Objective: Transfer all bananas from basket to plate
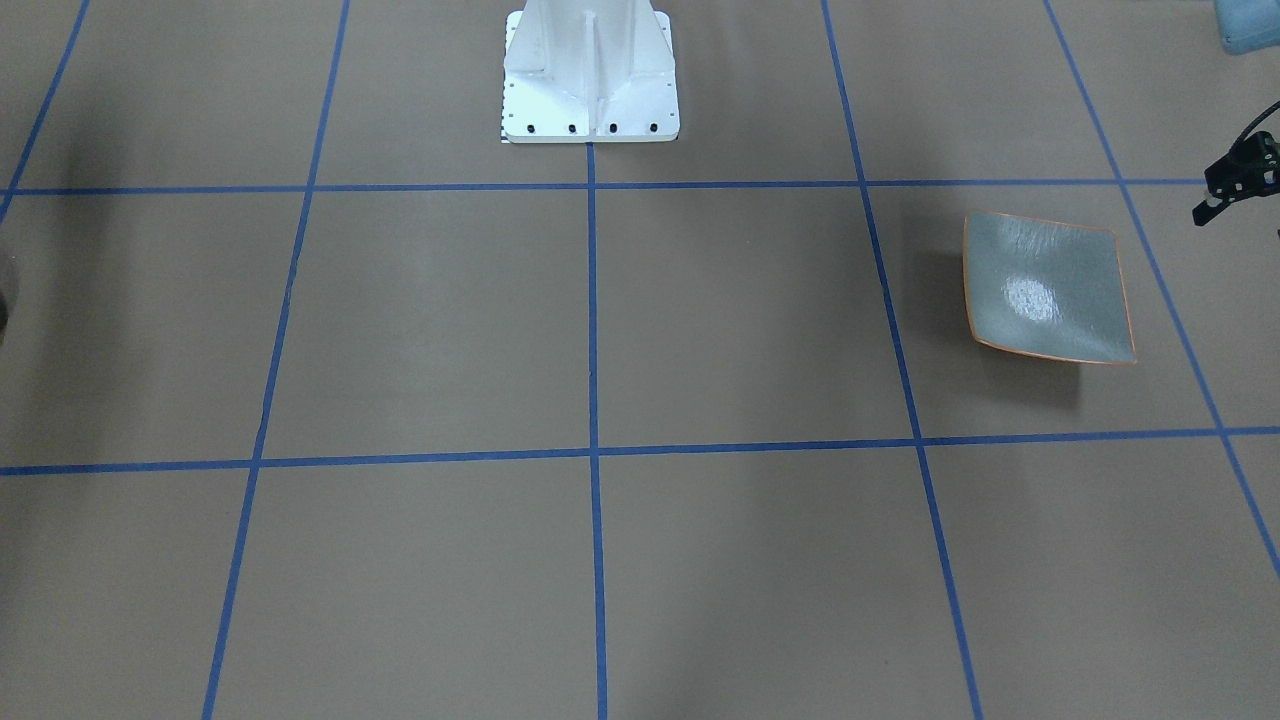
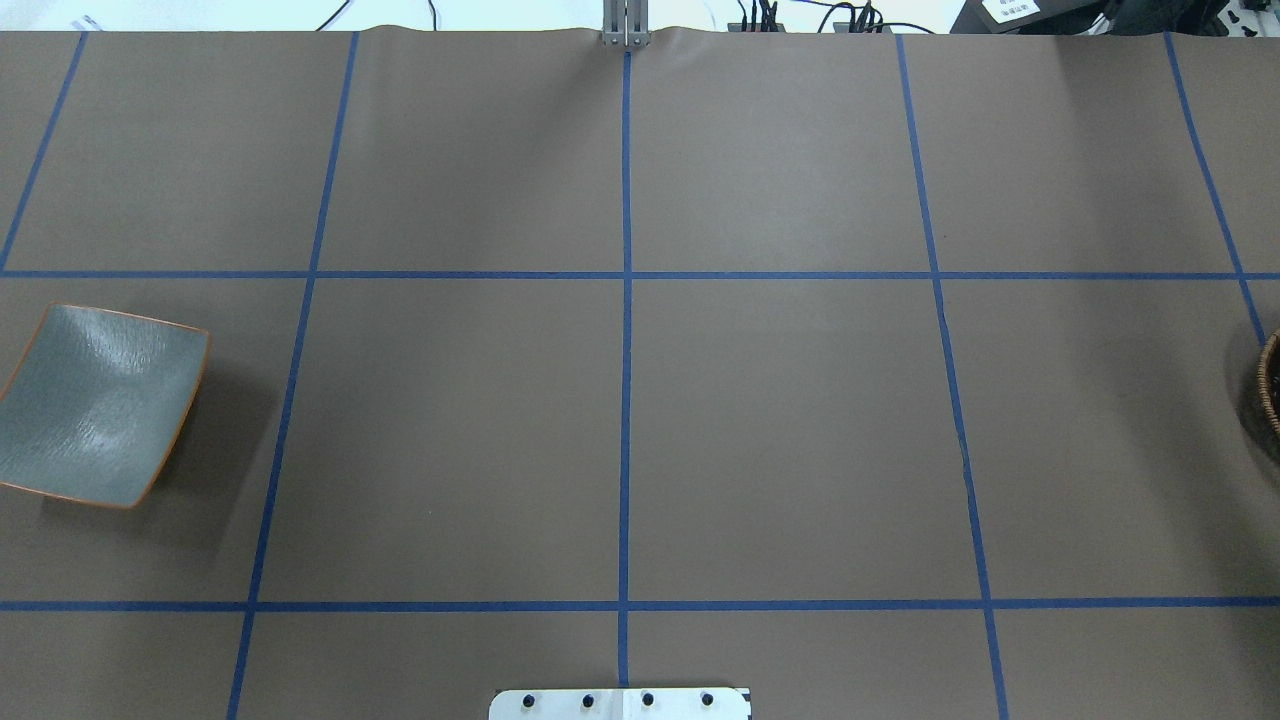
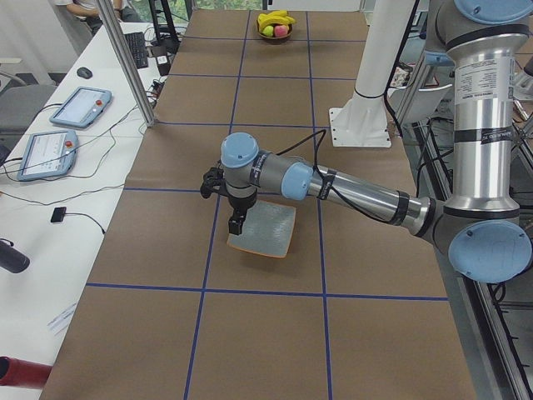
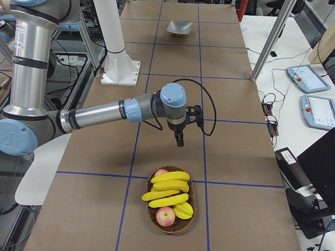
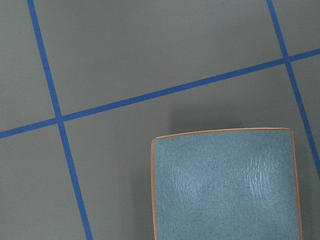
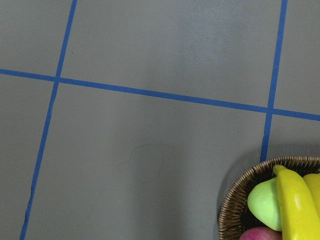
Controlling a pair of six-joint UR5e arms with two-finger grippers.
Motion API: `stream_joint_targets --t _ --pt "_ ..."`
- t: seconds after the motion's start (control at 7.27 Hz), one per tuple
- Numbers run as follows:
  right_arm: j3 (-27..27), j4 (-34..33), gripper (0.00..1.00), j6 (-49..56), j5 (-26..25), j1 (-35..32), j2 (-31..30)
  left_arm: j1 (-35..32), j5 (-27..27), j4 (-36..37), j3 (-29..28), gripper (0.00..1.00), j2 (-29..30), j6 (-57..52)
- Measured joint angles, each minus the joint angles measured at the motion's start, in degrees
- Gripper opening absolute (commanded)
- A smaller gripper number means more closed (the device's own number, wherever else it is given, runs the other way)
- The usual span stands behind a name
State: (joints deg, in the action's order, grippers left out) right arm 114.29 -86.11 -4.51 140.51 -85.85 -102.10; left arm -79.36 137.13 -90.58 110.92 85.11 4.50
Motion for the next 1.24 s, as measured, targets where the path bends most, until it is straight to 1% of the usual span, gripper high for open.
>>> stream_joint_targets --t 0.14,0.28,0.55,0.83,0.96,1.24 --pt "0.03 4.42 1.00 -0.40 -0.39 -0.02 -3.41 0.04 0.21 -0.02 -0.14 0.99 -0.34 -0.01" --pt "0.01 6.96 1.00 -0.56 -2.17 -0.02 -6.38 0.06 0.31 -0.03 -0.10 0.99 -0.65 -0.02" --pt "-1.47 8.35 0.98 -0.01 -7.43 -0.02 -9.65 0.08 0.33 -0.05 0.09 0.99 -1.08 -0.02" --pt "-6.90 8.26 0.96 4.12 -8.41 -0.82 -8.16 0.09 0.31 -0.10 0.31 0.99 -1.12 0.00" --pt "-10.69 8.13 0.94 7.78 -8.38 -1.79 -6.56 0.09 0.27 -0.12 0.36 0.99 -1.13 0.03" --pt "-18.92 8.37 0.94 13.81 -7.36 -3.00 -3.74 0.09 0.30 -0.12 0.59 0.99 -1.17 0.06"
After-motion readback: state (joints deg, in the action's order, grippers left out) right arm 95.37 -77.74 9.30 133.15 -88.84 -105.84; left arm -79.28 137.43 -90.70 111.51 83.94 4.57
